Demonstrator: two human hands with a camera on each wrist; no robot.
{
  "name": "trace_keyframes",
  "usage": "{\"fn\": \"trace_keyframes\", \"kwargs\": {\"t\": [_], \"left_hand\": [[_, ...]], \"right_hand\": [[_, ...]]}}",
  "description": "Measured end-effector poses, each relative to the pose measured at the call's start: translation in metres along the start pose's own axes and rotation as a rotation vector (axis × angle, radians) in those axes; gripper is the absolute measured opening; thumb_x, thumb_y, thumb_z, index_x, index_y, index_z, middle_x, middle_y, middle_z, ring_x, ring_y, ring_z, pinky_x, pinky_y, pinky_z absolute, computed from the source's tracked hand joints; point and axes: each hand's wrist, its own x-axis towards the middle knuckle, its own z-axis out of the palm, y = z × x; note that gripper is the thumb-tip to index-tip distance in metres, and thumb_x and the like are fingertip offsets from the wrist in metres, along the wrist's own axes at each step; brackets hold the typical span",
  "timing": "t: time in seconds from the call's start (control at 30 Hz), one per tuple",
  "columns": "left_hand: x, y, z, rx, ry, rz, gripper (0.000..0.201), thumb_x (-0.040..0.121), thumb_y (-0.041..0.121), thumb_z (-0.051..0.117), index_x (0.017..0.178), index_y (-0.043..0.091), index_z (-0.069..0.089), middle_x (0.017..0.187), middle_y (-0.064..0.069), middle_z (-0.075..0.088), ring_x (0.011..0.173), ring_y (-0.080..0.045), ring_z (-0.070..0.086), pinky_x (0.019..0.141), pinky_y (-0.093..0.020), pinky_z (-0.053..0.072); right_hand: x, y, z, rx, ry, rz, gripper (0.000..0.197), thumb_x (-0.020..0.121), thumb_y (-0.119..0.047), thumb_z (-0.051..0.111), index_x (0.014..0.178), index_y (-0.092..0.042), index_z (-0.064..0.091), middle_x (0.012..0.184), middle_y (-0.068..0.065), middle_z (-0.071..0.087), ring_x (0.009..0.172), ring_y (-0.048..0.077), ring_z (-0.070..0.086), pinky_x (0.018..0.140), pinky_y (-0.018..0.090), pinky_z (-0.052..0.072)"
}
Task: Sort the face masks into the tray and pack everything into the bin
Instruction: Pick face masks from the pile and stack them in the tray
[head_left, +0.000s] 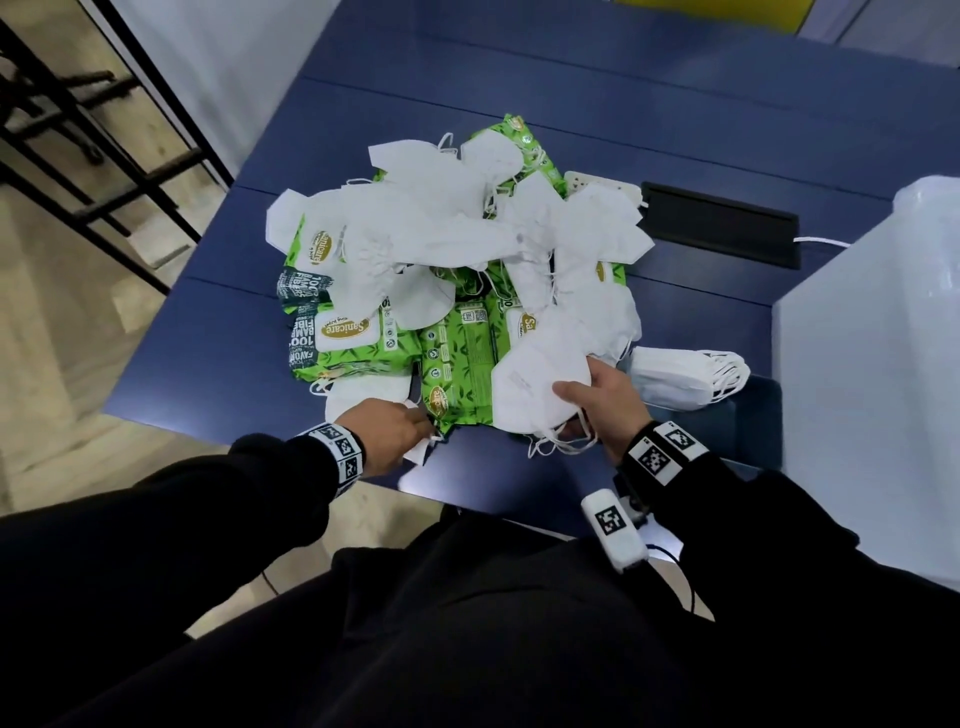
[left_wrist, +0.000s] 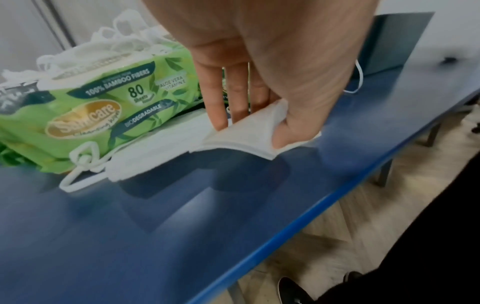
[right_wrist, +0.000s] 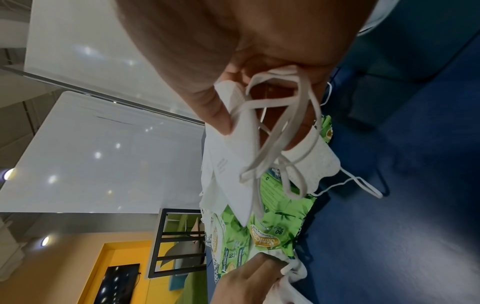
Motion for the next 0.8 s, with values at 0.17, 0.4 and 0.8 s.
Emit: {"fn": "trace_keyframes", "kwargs": {"t": [0.17,0.4,0.8], "left_hand": [[0.004,-0.007,-0.019,-0.327,0.139,-0.080,0.032,0.084,0.024,0.063,0.114,0.030,0.058,0.107,0.004,0.069,0.093,-0.026,0.067,0.072,-0.033,0.052],[-0.005,-0.034,-0.069,-1.723,0.397,-0.241,0.044,0.073,-0.004,0.073,0.108,0.023,0.069,0.087,-0.011,0.062,0.076,-0.021,0.058,0.072,-0.032,0.045],[0.010,0.018,-0.089,-2.543,0.500,-0.214,0.037,0.103,0.033,0.046,0.135,0.027,0.064,0.140,-0.008,0.063,0.115,-0.032,0.063,0.095,-0.063,0.050]], "right_hand": [[-0.002,-0.002,-0.003,0.023,0.012,-0.001,0.023,0.093,0.001,0.061,0.113,-0.009,0.065,0.099,0.013,0.072,0.067,0.025,0.067,0.043,0.029,0.054],[-0.008,0.000,-0.004,0.045,0.031,0.013,0.023,0.093,0.002,0.061,0.110,-0.014,0.066,0.101,0.010,0.073,0.071,0.026,0.068,0.044,0.030,0.054],[-0.010,-0.006,0.012,0.019,0.009,0.028,0.026,0.093,0.006,0.057,0.106,-0.015,0.063,0.099,0.013,0.070,0.066,0.029,0.066,0.041,0.031,0.055]]}}
